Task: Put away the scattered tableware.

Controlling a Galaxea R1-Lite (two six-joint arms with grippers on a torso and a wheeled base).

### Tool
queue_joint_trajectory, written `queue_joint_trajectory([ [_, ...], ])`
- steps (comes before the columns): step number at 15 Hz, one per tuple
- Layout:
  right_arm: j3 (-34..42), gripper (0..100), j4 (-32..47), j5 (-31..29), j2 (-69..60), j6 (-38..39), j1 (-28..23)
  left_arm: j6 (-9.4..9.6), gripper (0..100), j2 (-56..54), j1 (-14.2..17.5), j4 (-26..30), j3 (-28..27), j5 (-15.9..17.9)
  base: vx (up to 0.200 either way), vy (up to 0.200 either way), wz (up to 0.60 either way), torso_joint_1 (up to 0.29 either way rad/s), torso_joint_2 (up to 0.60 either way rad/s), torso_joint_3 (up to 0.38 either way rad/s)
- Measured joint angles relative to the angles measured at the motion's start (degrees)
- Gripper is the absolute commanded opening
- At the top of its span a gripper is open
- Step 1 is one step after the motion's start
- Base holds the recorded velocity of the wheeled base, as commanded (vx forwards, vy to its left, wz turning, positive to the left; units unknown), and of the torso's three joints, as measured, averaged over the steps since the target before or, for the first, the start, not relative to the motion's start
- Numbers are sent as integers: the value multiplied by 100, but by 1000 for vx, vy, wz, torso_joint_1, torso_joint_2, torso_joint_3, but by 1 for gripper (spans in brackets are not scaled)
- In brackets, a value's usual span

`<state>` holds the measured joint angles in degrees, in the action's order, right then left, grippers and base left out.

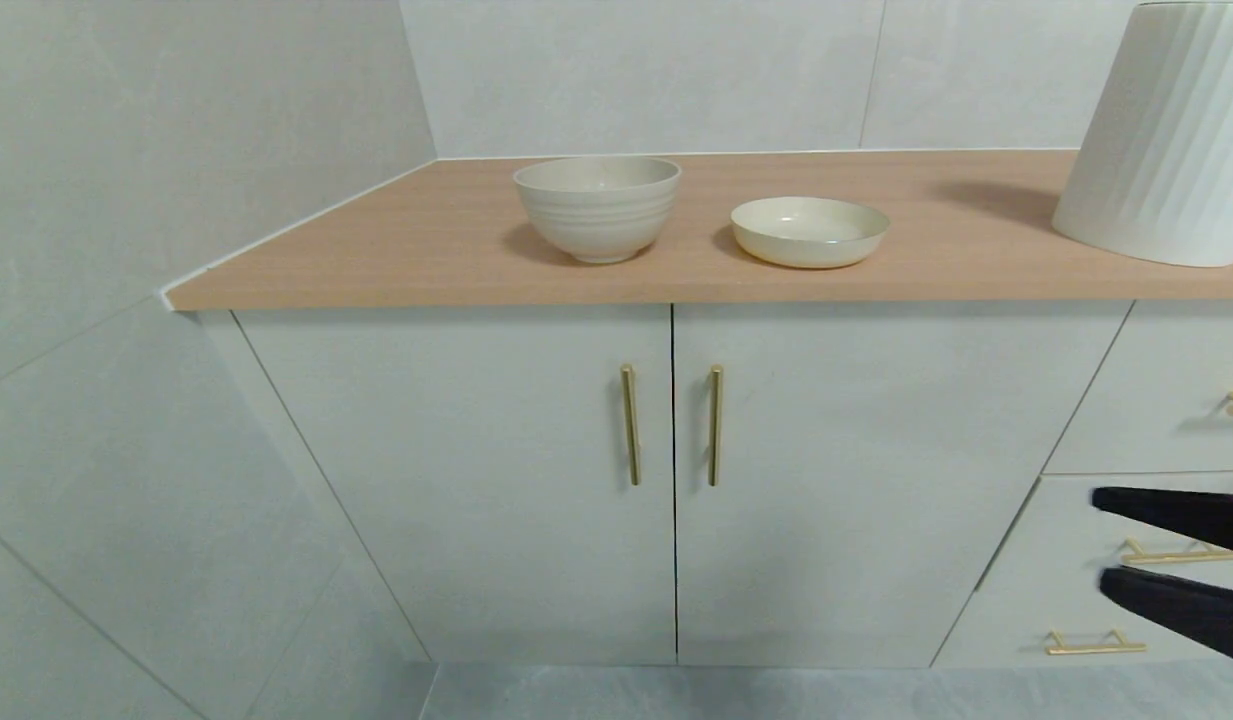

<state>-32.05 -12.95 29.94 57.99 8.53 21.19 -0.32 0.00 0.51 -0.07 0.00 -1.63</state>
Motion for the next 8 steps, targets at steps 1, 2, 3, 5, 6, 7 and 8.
queue_joint_trajectory([
  [1, -130, 100, -446, 17, 571, 49, 273, -1, 100, 0, 0, 0, 0, 0, 0, 0, 0, 0, 0, 0],
  [2, -279, 100, -900, 22, 1114, 121, 488, -1, 100, 0, 0, 0, 0, -2, 0, 0, 0, 0, 0, 0],
  [3, -457, 100, -1281, 28, 1604, 213, 653, -1, 100, 0, 0, 0, 0, 0, 0, 0, 0, 0, 0, 0],
  [5, -987, 100, -1647, 33, 2444, 334, 852, -1, 100, 0, 0, 0, 0, 0, 0, 0, 0, 0, 0, 0],
  [6, -1287, 100, -1704, 35, 2762, 356, 905, -1, 100, 0, 0, 0, 0, -2, 0, 0, 0, 0, 0, 0],
  [7, -1566, 100, -1721, 27, 3043, 367, 929, -1, 100, 0, 0, 0, 0, 0, 0, 0, 0, 0, 0, 0],
  [8, -1808, 100, -1730, -57, 3294, 373, 948, 0, 100, 0, 0, 0, 0, 0, 0, 0, 0, 0, 0, 0],
])
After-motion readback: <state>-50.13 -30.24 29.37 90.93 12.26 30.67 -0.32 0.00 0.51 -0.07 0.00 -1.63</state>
